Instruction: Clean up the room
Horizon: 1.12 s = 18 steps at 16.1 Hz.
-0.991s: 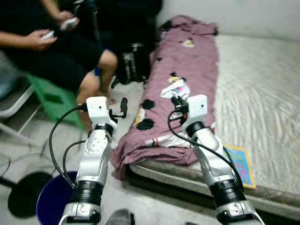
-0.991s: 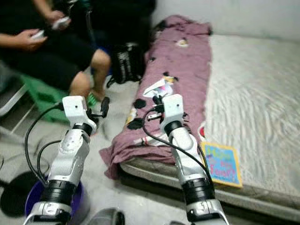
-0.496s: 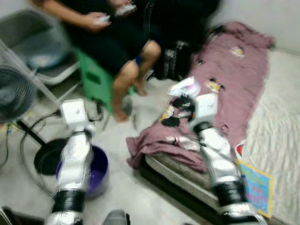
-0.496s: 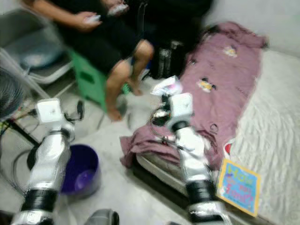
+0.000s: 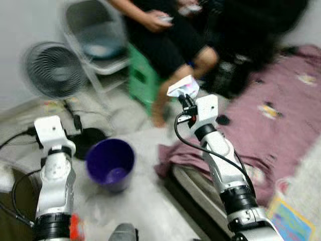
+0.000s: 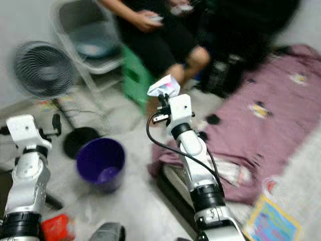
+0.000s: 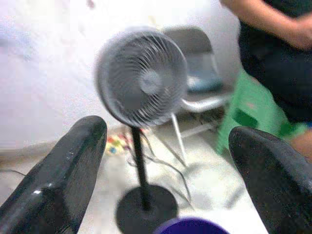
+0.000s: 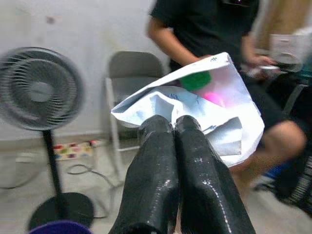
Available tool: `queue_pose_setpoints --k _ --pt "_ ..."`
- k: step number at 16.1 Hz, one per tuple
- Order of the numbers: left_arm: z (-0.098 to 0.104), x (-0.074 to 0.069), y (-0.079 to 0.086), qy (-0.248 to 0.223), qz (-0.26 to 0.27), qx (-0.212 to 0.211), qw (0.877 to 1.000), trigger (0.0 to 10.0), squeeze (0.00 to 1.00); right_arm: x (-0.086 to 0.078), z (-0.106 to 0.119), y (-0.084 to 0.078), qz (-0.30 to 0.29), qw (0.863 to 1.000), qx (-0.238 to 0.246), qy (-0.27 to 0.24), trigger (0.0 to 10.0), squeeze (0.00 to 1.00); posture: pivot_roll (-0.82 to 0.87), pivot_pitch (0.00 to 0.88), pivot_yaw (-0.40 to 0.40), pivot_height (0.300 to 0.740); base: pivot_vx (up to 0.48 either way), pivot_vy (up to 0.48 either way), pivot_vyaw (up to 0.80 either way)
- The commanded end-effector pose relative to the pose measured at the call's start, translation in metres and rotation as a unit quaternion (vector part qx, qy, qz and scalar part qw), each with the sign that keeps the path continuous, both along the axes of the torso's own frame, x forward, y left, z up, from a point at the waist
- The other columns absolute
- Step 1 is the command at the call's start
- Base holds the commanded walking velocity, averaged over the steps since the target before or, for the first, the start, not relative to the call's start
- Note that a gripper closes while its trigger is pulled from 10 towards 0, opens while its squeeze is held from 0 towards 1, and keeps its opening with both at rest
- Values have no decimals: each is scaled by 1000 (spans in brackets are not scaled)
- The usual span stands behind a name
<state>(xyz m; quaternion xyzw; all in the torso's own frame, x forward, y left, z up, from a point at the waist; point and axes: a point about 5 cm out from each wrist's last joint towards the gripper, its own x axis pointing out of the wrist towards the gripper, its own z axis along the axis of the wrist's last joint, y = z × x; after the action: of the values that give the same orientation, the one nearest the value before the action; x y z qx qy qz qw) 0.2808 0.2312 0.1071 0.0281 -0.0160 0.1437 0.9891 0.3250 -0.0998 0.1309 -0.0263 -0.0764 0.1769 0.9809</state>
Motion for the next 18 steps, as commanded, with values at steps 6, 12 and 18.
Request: queue_pose_setpoints --k 6,12,18 --pt "-2 -1 -19 1 -17 -11 1000 10000 0 3 -11 -2 -3 1000 -7 15 10000 0 127 0 -35 740 0 0 0" --pt "-9 -7 -18 3 0 -24 1000 10000 0 5 -10 15 35 999 -25 5 10000 0 160 0 -79 740 0 0 0" --pt "-5 2 -27 0 -31 -33 999 10000 0 7 -10 16 30 999 -31 1 10000 0 110 0 -49 740 0 0 267"
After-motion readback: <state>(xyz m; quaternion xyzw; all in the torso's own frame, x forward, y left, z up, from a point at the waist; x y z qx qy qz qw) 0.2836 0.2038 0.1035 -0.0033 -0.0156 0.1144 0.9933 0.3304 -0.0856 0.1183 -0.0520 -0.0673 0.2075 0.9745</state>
